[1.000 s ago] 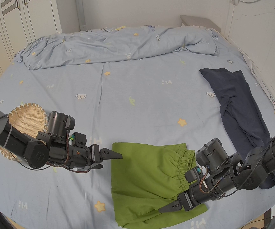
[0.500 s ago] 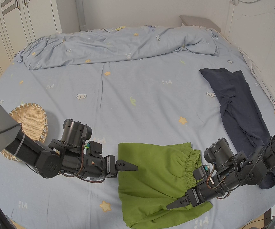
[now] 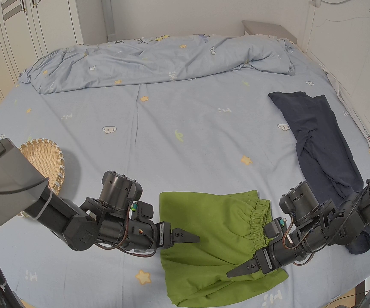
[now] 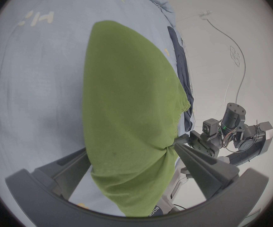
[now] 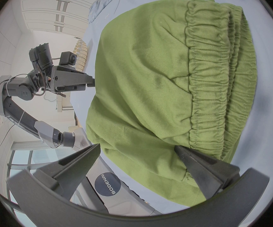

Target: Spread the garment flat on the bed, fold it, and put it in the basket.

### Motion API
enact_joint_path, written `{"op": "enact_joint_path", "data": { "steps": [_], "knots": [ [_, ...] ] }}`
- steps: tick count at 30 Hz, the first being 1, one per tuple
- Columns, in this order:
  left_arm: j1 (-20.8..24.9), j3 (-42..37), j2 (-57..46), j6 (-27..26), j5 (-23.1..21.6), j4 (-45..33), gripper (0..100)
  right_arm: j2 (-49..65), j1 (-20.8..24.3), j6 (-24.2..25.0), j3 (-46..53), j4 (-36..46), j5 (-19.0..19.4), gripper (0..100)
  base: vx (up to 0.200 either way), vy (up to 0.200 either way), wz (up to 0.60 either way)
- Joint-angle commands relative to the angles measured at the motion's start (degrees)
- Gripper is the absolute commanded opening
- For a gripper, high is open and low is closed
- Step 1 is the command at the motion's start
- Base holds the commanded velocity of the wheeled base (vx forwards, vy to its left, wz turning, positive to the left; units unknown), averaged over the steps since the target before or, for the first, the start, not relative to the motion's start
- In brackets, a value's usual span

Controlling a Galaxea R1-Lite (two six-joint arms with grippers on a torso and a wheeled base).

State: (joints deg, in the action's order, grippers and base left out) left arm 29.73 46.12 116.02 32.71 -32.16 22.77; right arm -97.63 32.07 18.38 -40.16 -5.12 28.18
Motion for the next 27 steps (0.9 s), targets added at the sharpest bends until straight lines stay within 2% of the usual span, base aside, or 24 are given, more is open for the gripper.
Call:
{"op": "enact_joint_path", "data": {
  "steps": [1,6,11,12,22,26,27],
  "knots": [
    [1.4,-0.1,1.1,3.0,0.3,2.6,100,0.3,0.0,0.0,0.0,-0.2,0.1,100,0.0,0.0,0.0],
    [2.6,-0.2,3.2,6.7,3.4,8.0,100,0.3,0.0,0.0,0.0,-0.2,0.1,100,0.0,0.0,0.0],
    [3.2,-0.2,3.9,8.2,4.6,9.3,100,0.4,0.0,0.0,0.0,-0.2,0.1,100,0.0,0.0,0.0],
    [3.4,-0.3,3.8,8.4,4.6,9.4,0,0.4,0.0,0.0,0.0,-0.2,0.1,100,0.0,0.0,0.0],
    [3.5,-3.9,-1.9,8.5,5.6,9.4,0,3.0,-0.3,0.3,-0.1,-0.1,0.0,100,0.0,0.0,0.0],
    [2.3,-5.8,-7.0,8.5,5.4,8.8,0,6.4,-0.9,0.5,-1.3,0.4,0.0,100,0.0,0.0,0.0],
    [1.0,-5.8,-9.8,8.2,5.4,6.7,0,7.6,-1.7,0.9,-4.1,1.2,-0.2,100,0.0,0.0,0.0]
  ]
}}
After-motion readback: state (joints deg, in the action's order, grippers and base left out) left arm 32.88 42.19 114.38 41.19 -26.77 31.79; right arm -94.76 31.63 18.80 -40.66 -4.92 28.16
